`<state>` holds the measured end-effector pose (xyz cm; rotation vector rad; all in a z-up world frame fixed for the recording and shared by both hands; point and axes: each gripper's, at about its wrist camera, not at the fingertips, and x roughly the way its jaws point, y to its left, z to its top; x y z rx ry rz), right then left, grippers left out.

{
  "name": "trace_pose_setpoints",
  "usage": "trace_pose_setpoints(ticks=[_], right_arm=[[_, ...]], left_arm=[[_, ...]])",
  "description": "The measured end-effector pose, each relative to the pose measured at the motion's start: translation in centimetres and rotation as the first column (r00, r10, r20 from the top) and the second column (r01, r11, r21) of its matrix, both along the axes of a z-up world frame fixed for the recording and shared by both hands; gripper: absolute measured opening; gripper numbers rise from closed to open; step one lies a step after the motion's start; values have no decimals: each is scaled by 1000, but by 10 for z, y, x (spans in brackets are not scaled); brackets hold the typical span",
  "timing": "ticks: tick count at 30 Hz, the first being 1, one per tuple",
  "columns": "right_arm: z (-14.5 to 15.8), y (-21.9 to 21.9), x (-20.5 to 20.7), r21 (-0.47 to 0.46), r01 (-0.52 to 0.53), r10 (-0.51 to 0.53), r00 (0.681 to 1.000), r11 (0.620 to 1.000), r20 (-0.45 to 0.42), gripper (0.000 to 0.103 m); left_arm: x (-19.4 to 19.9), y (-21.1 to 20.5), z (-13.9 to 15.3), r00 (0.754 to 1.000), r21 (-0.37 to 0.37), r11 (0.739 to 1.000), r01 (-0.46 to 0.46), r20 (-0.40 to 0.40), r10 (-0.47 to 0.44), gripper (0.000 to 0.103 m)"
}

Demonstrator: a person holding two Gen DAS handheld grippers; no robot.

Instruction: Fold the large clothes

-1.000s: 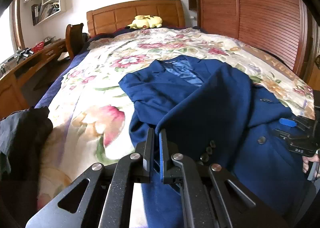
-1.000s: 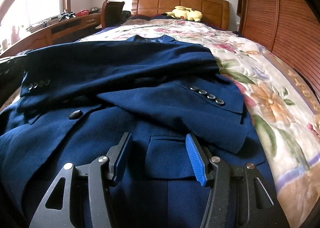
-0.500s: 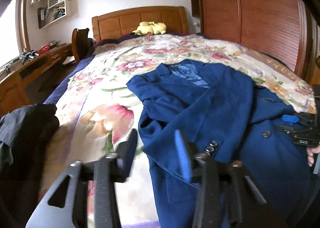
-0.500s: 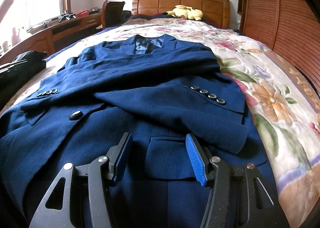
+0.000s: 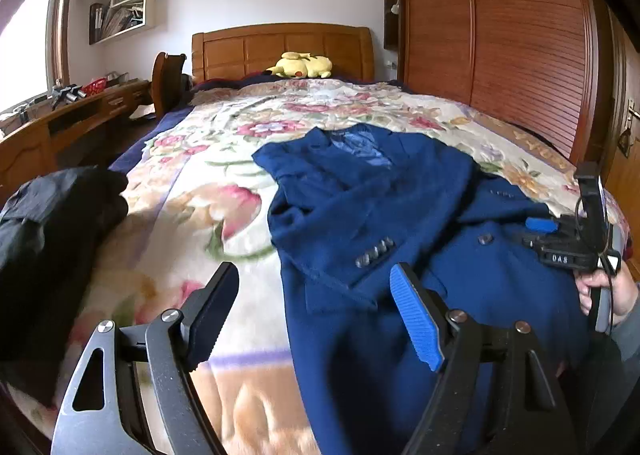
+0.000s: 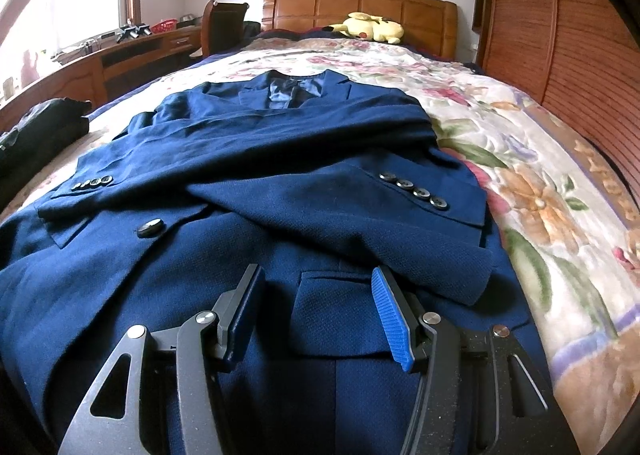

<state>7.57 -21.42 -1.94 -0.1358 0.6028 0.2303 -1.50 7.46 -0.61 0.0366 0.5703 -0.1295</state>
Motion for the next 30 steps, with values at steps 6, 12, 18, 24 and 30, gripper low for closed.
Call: trace_pose_setpoints(ticks=[6, 12, 18, 24, 30], right_arm=[[8, 0, -17, -51, -16, 16, 1000, 999, 4, 57], [24, -22, -53, -72, -26, 28, 999, 997, 27, 57], [43, -51, -77, -77, 0, 3, 999, 997, 39, 57], [45, -73, -86, -63, 14, -14, 1000, 998, 11, 67], [31, -87, -85, -70, 44, -48, 998, 997, -44, 71]], left_arm=[[-18, -3, -12, 1000, 25, 1000, -14, -22, 15, 79], [-30, -4, -18, 1000, 36, 999, -15, -27, 16, 79], [-35, -8, -22, 1000, 48, 999, -14, -21, 15, 79], [-39, -11, -28, 999, 47, 999, -10, -32, 11, 79], [-43, -9, -42, 998, 43, 999, -11, -56, 14, 79]])
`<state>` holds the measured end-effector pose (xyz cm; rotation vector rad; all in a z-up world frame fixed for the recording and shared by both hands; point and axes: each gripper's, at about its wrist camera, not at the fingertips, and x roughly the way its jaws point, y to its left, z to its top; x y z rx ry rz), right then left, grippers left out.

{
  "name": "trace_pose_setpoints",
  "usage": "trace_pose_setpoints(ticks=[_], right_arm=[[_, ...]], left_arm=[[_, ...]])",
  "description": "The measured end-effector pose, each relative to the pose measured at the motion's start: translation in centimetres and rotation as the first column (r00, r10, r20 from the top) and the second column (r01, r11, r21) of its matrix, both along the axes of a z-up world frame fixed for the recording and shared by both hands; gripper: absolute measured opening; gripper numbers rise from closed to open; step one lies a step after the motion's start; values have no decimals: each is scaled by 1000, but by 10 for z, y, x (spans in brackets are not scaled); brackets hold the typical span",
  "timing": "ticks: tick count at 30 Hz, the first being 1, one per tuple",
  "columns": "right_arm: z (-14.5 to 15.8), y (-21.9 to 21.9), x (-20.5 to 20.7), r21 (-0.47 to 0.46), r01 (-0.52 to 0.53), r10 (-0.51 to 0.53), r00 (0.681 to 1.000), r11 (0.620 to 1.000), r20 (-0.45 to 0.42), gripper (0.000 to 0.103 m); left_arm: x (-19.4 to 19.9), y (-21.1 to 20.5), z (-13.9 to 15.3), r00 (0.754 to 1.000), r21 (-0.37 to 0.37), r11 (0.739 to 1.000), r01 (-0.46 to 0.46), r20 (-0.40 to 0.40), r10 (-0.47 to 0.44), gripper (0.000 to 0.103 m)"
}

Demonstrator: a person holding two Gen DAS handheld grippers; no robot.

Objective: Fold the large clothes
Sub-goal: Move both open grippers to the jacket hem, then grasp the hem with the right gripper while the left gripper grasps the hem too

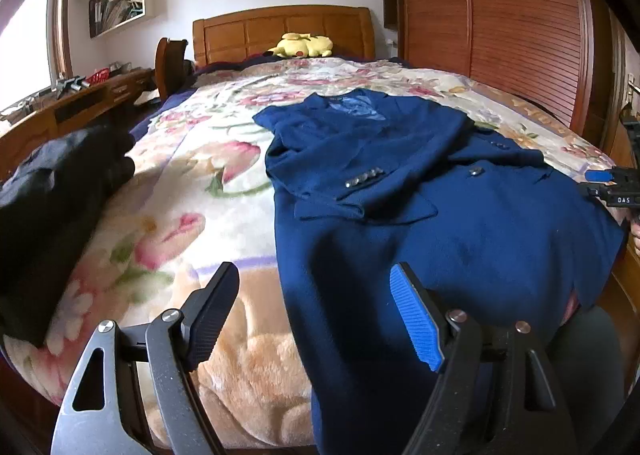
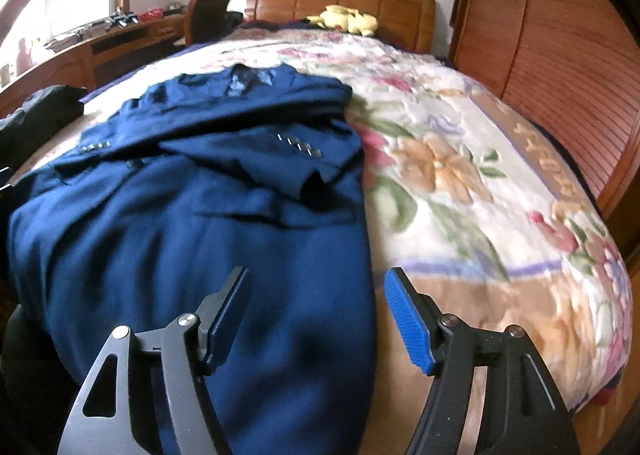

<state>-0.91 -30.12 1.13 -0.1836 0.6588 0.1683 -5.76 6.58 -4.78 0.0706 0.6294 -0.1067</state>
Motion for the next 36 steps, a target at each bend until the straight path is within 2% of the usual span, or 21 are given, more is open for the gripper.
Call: trace_pose_setpoints(ticks=[3, 9, 15, 16, 18, 19, 21, 23, 24, 26, 27, 31, 36], right_arm=[[-4, -4, 1, 17, -8, 8, 1000, 1000, -23, 71], [-9, -5, -7, 24, -45, 46, 998, 999, -50, 71], [-12, -11, -11, 32, -65, 67, 995, 997, -75, 71], [-13, -11, -12, 32, -67, 69, 995, 997, -78, 71], [-15, -13, -14, 43, -76, 79, 993, 996, -90, 66], [-16, -13, -16, 50, -80, 84, 992, 996, -95, 65], [-16, -13, -16, 78, -96, 104, 989, 992, -104, 47], [-15, -11, -17, 90, -108, 117, 988, 990, -105, 40], [-14, -10, -17, 91, -115, 124, 987, 989, -103, 26], [-12, -9, -17, 96, -124, 133, 987, 988, -91, 11], [-10, -8, -17, 100, -129, 138, 987, 987, -86, 7], [7, -10, -25, 154, -157, 161, 987, 975, -14, 5], [43, -19, -43, 210, -172, 152, 983, 962, 108, 5]], left_arm=[[-1, 4, -6, 1000, -21, 1000, 3, -18, -3, 77], [-3, 8, -16, 998, -45, 999, 21, -56, -23, 59], [-9, 14, -20, 998, -75, 997, 15, -62, -19, 57], [-9, 14, -20, 998, -77, 997, 16, -62, -21, 52], [-11, 15, -21, 997, -83, 996, 26, -65, -32, 45], [-11, 15, -21, 997, -88, 996, 32, -66, -37, 35], [-13, 14, -19, 995, -118, 991, 56, -78, -66, 16], [-16, 12, -16, 994, -122, 990, 66, -79, -76, 9], [-19, 9, -13, 994, -111, 991, 73, -70, -81, 6], [-23, 6, -7, 995, -103, 992, 78, -52, -83, 4], [-26, 5, -1, 996, -107, 991, 82, -32, -86, 3], [-34, 8, 27, 996, -137, 987, 80, 45, -75, 3], [-47, 6, 58, 989, -143, 985, 99, 120, -82, 2]])
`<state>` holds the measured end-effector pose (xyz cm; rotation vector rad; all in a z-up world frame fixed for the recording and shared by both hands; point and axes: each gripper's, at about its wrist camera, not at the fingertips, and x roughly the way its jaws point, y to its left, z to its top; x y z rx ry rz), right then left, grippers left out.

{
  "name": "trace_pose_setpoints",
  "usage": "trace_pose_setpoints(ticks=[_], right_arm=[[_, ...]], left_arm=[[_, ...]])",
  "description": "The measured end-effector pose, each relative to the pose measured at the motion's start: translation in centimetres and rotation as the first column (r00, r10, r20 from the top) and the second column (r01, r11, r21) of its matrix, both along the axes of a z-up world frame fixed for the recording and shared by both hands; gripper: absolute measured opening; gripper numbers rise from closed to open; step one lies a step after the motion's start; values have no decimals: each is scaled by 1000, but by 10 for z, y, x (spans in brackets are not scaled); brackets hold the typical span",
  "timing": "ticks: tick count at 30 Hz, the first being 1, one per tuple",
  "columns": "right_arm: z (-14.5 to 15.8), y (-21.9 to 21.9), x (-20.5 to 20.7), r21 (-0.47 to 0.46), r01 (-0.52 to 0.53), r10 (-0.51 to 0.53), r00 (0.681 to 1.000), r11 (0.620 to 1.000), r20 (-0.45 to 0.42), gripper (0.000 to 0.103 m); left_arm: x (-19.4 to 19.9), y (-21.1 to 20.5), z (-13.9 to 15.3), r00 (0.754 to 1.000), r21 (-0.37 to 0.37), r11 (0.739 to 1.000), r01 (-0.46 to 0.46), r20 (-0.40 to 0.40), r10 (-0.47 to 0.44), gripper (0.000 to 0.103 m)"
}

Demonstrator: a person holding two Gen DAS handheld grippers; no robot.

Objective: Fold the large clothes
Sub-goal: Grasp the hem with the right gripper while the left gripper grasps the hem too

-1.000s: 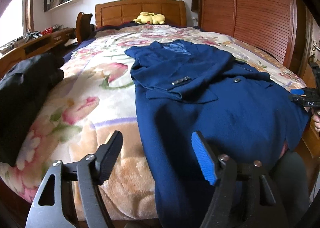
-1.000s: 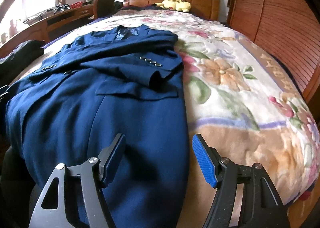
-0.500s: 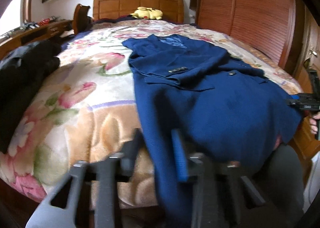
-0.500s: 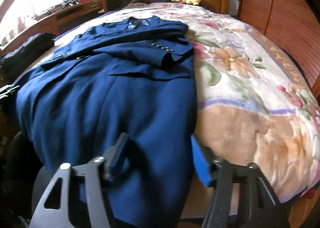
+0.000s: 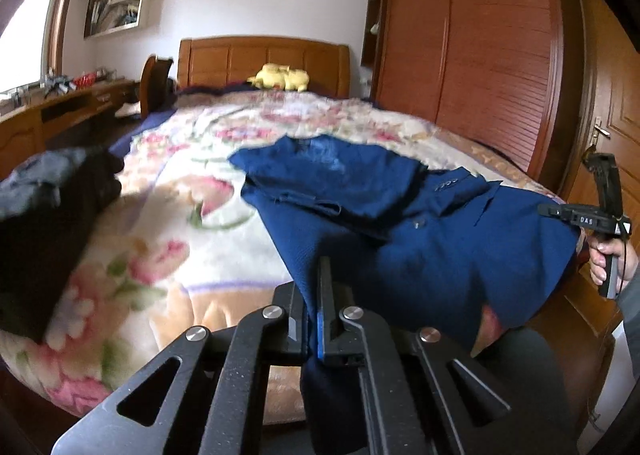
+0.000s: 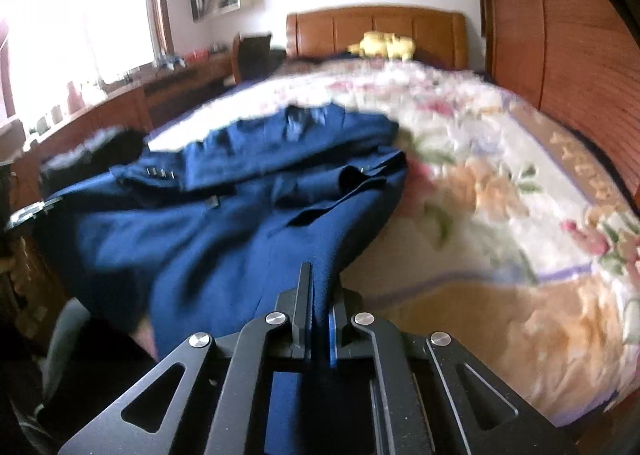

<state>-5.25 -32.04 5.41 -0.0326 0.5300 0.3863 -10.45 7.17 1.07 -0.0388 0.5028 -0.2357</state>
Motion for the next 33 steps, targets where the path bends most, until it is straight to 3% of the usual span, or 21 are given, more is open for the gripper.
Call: trace_pose_setpoints(ticks=[12, 22, 28, 33], right_arm=[[57, 4, -53, 40, -63, 56, 985, 997, 165, 5], [95, 10, -107, 6, -112, 106, 951, 994, 289, 5], [115, 6, -130, -3, -117, 111, 931, 993, 348, 4], [114, 2, -131, -15, -104, 102, 927, 995, 360, 5]], left_arm=[[-32, 0, 70, 986, 4, 1000, 9, 168, -10, 2], [-47, -2, 127, 959, 12, 1000, 19, 282, -22, 2], [-57, 0, 149, 943, 21, 1000, 9, 334, -16, 2], [-44, 7, 149, 946, 35, 999, -15, 324, 3, 2]])
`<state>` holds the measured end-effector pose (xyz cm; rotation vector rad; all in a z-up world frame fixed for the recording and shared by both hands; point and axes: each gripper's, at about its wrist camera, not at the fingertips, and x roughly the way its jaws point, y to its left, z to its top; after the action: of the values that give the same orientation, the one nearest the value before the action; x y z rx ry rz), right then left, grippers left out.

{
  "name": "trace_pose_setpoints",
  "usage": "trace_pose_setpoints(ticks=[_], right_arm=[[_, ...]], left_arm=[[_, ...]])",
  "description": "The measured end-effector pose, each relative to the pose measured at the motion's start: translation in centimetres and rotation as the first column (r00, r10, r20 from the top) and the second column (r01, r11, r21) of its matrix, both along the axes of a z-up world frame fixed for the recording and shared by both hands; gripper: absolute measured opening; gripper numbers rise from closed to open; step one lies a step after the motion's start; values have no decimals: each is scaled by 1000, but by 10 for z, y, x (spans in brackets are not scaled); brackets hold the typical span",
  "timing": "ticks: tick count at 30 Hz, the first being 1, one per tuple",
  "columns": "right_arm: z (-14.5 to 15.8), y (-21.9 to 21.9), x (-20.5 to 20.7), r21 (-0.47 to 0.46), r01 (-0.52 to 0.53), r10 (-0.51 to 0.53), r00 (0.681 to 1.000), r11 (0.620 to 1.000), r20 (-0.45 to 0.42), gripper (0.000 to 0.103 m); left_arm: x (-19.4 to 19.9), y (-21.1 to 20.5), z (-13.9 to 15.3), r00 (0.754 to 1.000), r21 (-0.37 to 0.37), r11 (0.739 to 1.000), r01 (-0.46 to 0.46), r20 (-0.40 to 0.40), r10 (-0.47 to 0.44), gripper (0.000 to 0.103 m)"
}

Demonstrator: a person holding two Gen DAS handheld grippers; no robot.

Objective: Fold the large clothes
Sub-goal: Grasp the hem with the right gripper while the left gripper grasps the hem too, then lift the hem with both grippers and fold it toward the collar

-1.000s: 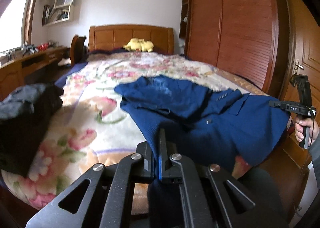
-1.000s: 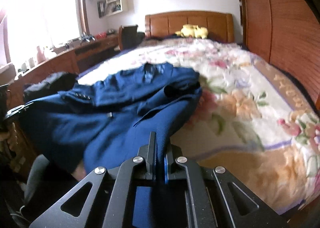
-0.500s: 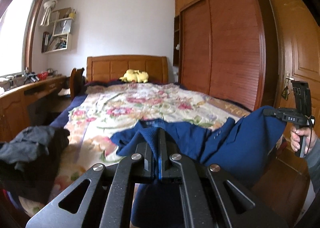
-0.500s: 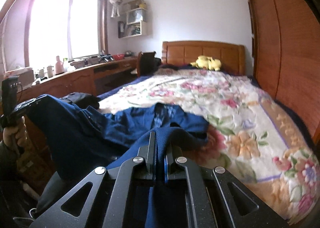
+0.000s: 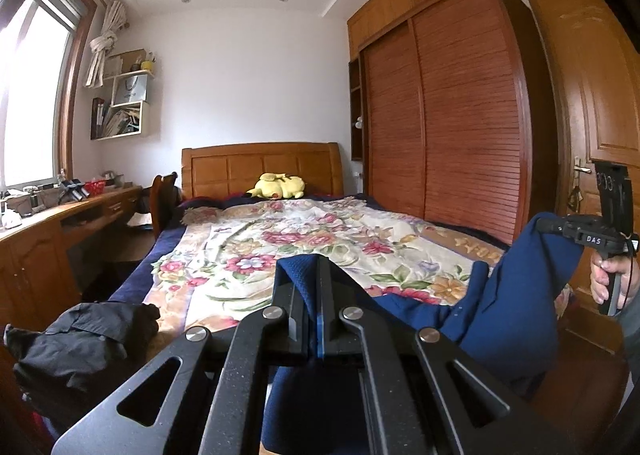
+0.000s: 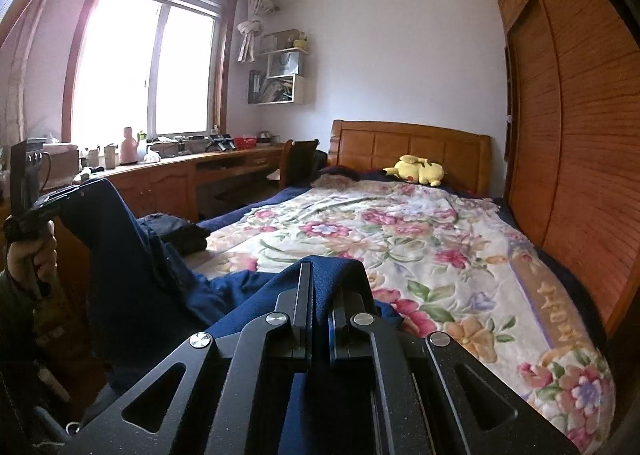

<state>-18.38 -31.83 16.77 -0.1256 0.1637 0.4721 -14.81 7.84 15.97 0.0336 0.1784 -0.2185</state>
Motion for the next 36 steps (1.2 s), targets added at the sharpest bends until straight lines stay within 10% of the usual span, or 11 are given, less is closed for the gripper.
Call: trace_pose_setpoints(ticks=[18, 36], right_arm=[[-68, 52, 160, -73, 135, -149, 959, 988, -239, 5], [-77, 80, 287, -135, 184, -213, 945, 974, -247, 5]], left_arm=[[137, 21, -105, 959, 21, 989, -145, -243, 146, 2], [241, 29, -129, 928, 62, 975, -213, -299, 222, 2]])
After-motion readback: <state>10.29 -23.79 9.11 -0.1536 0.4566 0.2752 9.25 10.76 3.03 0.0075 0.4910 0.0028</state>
